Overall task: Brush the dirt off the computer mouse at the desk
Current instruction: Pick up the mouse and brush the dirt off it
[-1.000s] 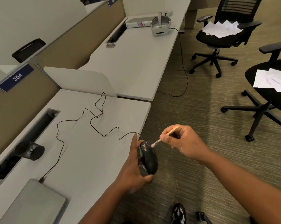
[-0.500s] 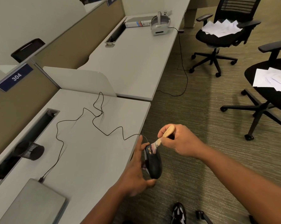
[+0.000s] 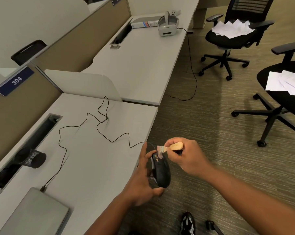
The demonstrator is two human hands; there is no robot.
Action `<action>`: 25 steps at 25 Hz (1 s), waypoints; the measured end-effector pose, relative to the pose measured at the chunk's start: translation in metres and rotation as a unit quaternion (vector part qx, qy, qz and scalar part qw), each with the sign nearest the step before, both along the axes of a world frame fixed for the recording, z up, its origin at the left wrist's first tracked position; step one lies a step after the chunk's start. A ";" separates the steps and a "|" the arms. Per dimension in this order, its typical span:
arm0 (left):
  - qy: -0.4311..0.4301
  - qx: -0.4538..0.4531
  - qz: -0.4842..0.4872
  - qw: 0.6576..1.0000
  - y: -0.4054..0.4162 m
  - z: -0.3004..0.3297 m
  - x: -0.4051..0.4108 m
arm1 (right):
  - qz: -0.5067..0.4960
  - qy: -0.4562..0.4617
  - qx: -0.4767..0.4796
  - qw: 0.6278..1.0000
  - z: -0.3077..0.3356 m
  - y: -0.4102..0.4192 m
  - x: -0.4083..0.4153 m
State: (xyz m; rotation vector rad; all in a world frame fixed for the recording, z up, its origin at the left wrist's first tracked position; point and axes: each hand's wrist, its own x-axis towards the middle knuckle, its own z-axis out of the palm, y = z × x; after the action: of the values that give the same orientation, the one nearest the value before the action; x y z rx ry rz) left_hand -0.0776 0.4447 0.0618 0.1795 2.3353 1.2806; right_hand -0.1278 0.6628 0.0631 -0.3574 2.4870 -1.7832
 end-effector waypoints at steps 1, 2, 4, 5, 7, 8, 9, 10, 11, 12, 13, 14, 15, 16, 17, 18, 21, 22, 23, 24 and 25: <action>0.005 0.003 0.000 1.000 0.000 0.000 0.000 | -0.006 0.026 0.009 1.000 -0.003 -0.001 0.002; 0.010 0.007 0.001 1.000 0.001 -0.001 0.000 | -0.010 0.054 0.021 0.998 -0.005 -0.003 0.005; 0.013 0.014 0.005 1.000 0.002 -0.002 -0.001 | -0.011 0.110 0.057 0.992 -0.011 -0.005 0.009; 0.012 0.019 0.007 1.000 0.001 -0.003 -0.001 | -0.012 0.138 0.078 0.987 -0.015 -0.006 0.011; 0.015 0.021 0.011 1.000 0.002 -0.003 -0.002 | -0.019 0.178 0.106 0.978 -0.023 -0.009 0.015; 0.015 0.019 0.012 1.000 0.002 -0.004 -0.001 | -0.022 0.187 0.112 0.976 -0.026 -0.010 0.016; 0.012 0.018 0.014 1.000 0.001 -0.005 -0.001 | -0.022 0.194 0.116 0.974 -0.028 -0.011 0.018; 0.008 0.018 0.016 1.000 0.001 -0.006 -0.001 | -0.022 0.203 0.122 0.971 -0.030 -0.012 0.019; 0.004 0.018 0.016 1.000 0.000 -0.007 0.000 | -0.021 0.211 0.129 0.969 -0.032 -0.013 0.020; 0.000 0.016 0.016 1.000 0.000 -0.009 0.000 | -0.021 0.216 0.136 0.967 -0.033 -0.013 0.021; -0.003 0.015 0.018 1.000 0.000 -0.010 0.000 | -0.022 0.218 0.141 0.965 -0.034 -0.013 0.021; -0.004 0.014 0.021 1.000 0.001 -0.009 0.000 | -0.022 0.215 0.147 0.965 -0.034 -0.013 0.021; -0.001 0.015 0.023 1.000 0.002 -0.009 -0.001 | -0.025 0.213 0.151 0.965 -0.035 -0.014 0.021; 0.003 0.015 0.023 1.000 0.003 -0.008 -0.002 | -0.032 0.209 0.151 0.966 -0.036 -0.016 0.022; 0.007 0.013 0.022 1.000 0.003 -0.007 -0.002 | -0.042 0.204 0.143 0.968 -0.038 -0.016 0.022; 0.010 0.010 0.021 1.000 0.003 -0.006 -0.002 | -0.055 0.193 0.128 0.971 -0.037 -0.016 0.022; 0.009 0.008 0.018 1.000 0.001 -0.004 -0.003 | -0.109 0.140 0.055 0.983 -0.030 -0.013 0.020; 0.005 0.010 0.018 1.000 0.001 -0.003 -0.002 | -0.116 0.111 0.022 0.987 -0.024 -0.012 0.019; 0.003 0.012 0.018 1.000 0.000 -0.003 -0.003 | -0.113 0.076 -0.014 0.991 -0.019 -0.011 0.017; 0.001 0.016 0.018 1.000 0.000 -0.003 -0.003 | -0.107 0.037 -0.048 0.992 -0.013 -0.010 0.016; -0.002 0.018 0.018 1.000 0.000 -0.003 -0.003 | -0.105 -0.005 -0.084 0.991 -0.009 -0.008 0.014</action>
State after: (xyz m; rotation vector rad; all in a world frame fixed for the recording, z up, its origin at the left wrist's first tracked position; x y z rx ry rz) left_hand -0.0803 0.4442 0.0587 0.1461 2.3229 1.3411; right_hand -0.1137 0.6544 0.0546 -0.0974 2.4539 -2.0736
